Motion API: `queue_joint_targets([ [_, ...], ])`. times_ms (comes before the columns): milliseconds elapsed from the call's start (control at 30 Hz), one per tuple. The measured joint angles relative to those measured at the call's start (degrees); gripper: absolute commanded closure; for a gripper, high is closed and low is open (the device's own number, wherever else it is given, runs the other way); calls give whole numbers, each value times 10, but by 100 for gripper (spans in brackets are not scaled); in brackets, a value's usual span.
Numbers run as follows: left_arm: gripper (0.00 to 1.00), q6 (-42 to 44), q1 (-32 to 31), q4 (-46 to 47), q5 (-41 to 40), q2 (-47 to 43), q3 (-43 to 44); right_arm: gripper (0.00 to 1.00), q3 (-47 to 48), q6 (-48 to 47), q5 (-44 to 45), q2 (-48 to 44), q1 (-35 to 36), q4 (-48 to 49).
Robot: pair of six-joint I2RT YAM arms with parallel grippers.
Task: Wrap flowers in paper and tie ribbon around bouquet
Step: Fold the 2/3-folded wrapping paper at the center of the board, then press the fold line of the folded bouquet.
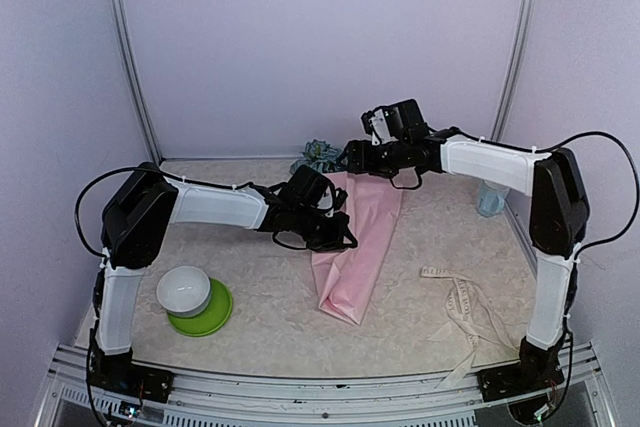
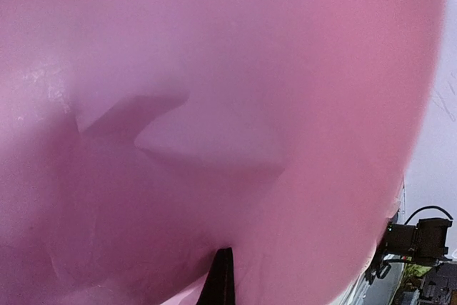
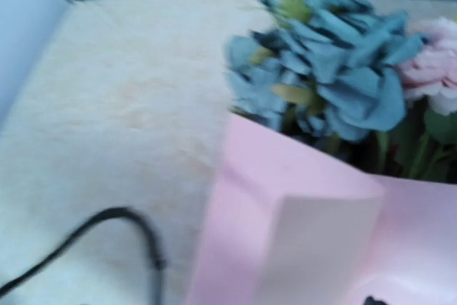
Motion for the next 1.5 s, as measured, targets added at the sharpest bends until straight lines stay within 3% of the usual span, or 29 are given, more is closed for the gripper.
queue_joint_targets([
  [167,100,2,0,-2,0,0,0,27,56,-13,45,64,11,-67],
  [233,100,2,0,-2,-1,0,0,34,58,-16,59,71,19,-85],
  [300,100,2,0,-2,-1,0,0,48,58,-19,69,72,26,-98],
  [400,100,2,-1,-7,-2,0,0,78,59,-23,80,72,30,-100],
  [500,100,4,-1,-6,-2,0,0,99,59,-26,84,72,31,-108],
  [700,100,4,-2,-7,-4,0,0,100,51,-27,73,71,26,-108],
  [833,75,9,-6,-8,-16,0,0,100,25,-35,52,59,15,-94],
  [1000,65,61,-32,-11,-43,-23,0,100,-32,-47,-19,35,-27,-41],
  [1167,67,108,-58,-29,-14,-71,13,100,-61,-56,-79,34,-61,2],
  [1300,74,137,-61,-40,12,-128,-1,100,-88,-56,-111,34,-75,39],
  [1433,86,154,-50,-66,-28,-166,-15,100,-110,-52,-136,34,-80,66],
  [1500,88,168,-44,-100,-59,-150,5,100,-111,-50,-145,34,-80,74],
])
